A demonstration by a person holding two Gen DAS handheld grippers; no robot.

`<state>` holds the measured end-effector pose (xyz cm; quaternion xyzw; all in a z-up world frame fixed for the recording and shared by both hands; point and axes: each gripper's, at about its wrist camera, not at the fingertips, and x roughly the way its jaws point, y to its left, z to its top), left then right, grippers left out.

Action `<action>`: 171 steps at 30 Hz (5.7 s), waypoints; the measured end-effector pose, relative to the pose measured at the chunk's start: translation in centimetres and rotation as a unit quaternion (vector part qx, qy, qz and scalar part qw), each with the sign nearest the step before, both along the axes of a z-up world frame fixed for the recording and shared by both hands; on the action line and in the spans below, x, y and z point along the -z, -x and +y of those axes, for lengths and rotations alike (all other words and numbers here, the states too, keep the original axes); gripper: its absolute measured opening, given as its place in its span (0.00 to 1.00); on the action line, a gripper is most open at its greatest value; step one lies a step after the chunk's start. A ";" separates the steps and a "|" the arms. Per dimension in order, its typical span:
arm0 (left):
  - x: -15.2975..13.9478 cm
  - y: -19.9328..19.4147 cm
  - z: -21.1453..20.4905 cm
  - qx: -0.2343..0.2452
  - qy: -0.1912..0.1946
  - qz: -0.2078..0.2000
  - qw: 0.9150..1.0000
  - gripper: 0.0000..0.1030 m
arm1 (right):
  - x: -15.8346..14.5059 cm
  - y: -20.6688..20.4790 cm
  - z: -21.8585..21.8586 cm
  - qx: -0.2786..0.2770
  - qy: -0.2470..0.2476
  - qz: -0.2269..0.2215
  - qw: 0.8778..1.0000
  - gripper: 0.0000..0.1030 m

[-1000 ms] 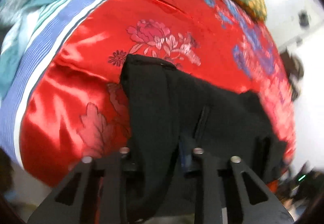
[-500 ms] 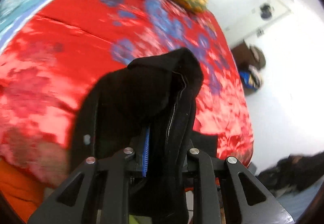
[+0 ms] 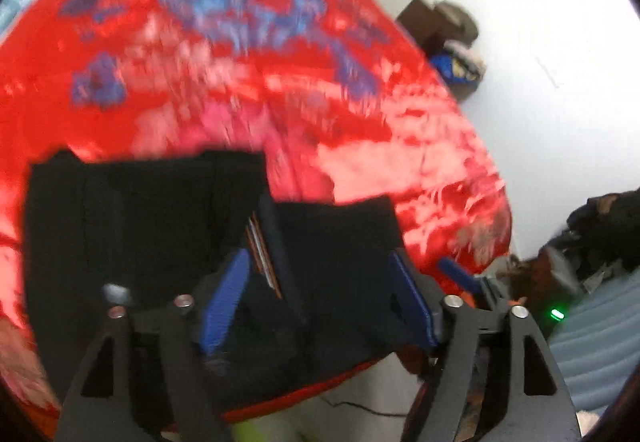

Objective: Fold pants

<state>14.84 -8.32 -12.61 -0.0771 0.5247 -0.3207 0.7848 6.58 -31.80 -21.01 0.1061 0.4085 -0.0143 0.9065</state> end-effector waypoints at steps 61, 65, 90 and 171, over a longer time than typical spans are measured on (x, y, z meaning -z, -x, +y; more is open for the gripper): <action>2.7 4.8 14.2 -0.162 -0.087 -0.146 0.972 0.85 | -6.3 -0.8 -1.9 -0.173 -0.129 0.038 0.976 0.16; 2.9 5.5 10.9 -0.110 -0.098 -0.159 0.976 0.85 | 0.0 -0.5 -5.3 -0.101 -0.143 0.086 0.981 0.16; 6.4 7.3 6.4 -0.013 -0.165 -0.141 0.976 0.91 | -2.0 -7.4 -4.8 -0.044 0.071 0.051 0.995 0.31; 7.7 -0.5 10.0 -0.062 -0.033 0.018 0.997 0.98 | 0.0 2.8 -5.8 -0.053 -0.141 0.025 0.988 0.91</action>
